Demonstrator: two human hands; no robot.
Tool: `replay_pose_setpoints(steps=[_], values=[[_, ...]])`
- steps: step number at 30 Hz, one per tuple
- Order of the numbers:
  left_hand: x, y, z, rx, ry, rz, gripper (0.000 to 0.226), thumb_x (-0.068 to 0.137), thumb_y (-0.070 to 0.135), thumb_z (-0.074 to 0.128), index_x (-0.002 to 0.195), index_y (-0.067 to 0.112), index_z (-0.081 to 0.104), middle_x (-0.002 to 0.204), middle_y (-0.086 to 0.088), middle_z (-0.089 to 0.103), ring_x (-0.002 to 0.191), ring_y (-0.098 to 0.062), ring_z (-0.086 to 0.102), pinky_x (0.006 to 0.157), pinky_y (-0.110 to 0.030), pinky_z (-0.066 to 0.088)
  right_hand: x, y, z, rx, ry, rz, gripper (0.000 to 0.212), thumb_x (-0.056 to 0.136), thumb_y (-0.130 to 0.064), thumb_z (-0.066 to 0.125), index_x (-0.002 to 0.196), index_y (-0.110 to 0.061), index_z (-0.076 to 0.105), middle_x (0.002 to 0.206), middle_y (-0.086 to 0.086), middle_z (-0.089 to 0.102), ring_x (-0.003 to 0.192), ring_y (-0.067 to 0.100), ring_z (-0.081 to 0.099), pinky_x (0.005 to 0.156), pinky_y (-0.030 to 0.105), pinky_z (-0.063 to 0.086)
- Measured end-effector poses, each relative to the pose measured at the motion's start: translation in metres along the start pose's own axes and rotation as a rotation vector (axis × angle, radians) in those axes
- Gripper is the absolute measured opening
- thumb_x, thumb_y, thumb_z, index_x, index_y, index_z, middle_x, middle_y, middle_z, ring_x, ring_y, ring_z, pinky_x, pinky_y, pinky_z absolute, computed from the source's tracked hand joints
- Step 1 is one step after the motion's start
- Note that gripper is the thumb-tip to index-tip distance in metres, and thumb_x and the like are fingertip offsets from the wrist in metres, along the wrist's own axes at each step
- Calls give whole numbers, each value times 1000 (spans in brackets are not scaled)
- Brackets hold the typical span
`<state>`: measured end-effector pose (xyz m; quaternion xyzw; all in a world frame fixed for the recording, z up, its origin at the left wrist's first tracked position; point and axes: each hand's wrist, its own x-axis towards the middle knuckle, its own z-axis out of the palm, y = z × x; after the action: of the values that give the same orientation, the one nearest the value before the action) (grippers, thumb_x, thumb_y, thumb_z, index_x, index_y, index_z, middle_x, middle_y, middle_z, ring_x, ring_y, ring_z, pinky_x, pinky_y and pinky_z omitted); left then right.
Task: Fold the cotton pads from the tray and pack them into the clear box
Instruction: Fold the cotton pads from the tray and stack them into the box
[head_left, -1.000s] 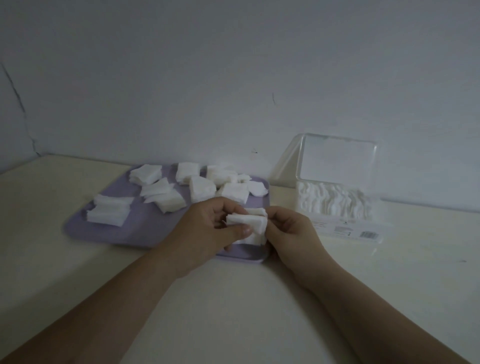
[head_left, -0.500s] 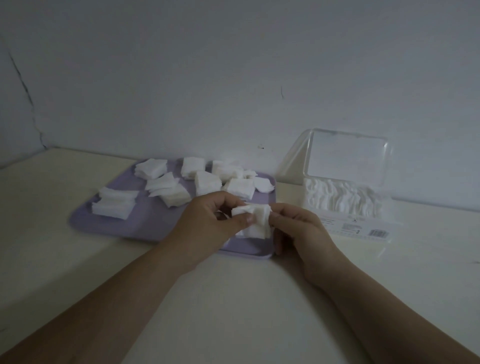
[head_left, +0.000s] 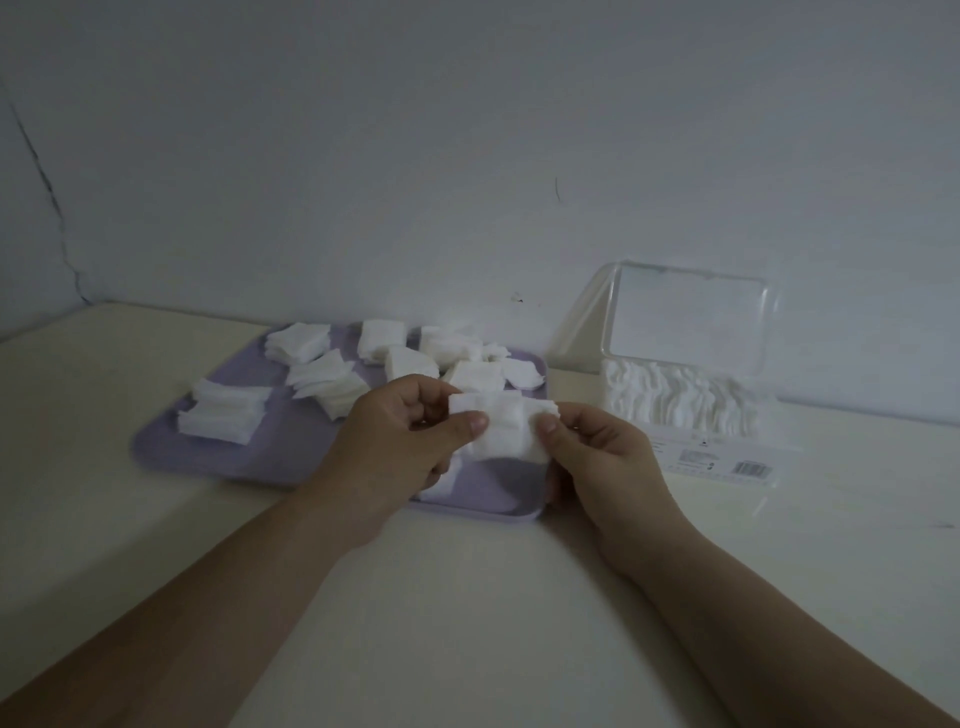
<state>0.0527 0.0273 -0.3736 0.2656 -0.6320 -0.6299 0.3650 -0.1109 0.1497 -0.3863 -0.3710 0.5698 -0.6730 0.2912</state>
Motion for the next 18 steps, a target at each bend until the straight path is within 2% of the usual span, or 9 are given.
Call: replay_pose_setpoints(steps=[2,5,9,13,16,18], values=[[0,2,-4,-43,-77,-10,25,71,24,88,85,12,70,68,-12,52,50,-16,39,46,-25,28,0,1,1,-6,25,-10,16,101,-15,63,97,-4,75,59,7,61,51,20,49,55,31,43],[-5,5,-2,24,-164,-1,32,63,30,88,84,13,71,68,-12,59,49,-16,45,46,-24,29,-2,-2,2,-16,-68,1,16,102,-13,62,100,-6,76,57,4,59,50,17,42,52,29,36],[-5,3,4,122,-92,22,20,78,18,87,83,12,68,69,-5,66,50,-12,53,42,-18,37,-4,-5,4,-27,-125,-3,18,102,-8,60,97,-8,77,50,-1,53,47,13,36,48,27,30],[-4,1,5,146,-55,23,21,80,16,86,82,12,66,69,-6,64,51,-13,52,41,-16,37,-5,-8,4,-4,-147,16,26,102,-5,58,87,-13,77,51,2,51,46,13,39,48,26,32],[-5,1,8,155,-31,30,23,81,15,86,82,10,63,67,-5,61,50,-11,51,41,-13,38,-5,-12,1,11,-193,28,18,95,-18,68,81,-10,75,55,8,53,49,17,43,49,25,34],[-4,0,8,172,-12,52,25,79,17,88,83,11,63,65,-1,63,50,-9,53,43,-15,40,-9,-16,4,22,-231,15,6,89,-16,76,89,-10,76,61,4,66,49,11,49,49,19,37]])
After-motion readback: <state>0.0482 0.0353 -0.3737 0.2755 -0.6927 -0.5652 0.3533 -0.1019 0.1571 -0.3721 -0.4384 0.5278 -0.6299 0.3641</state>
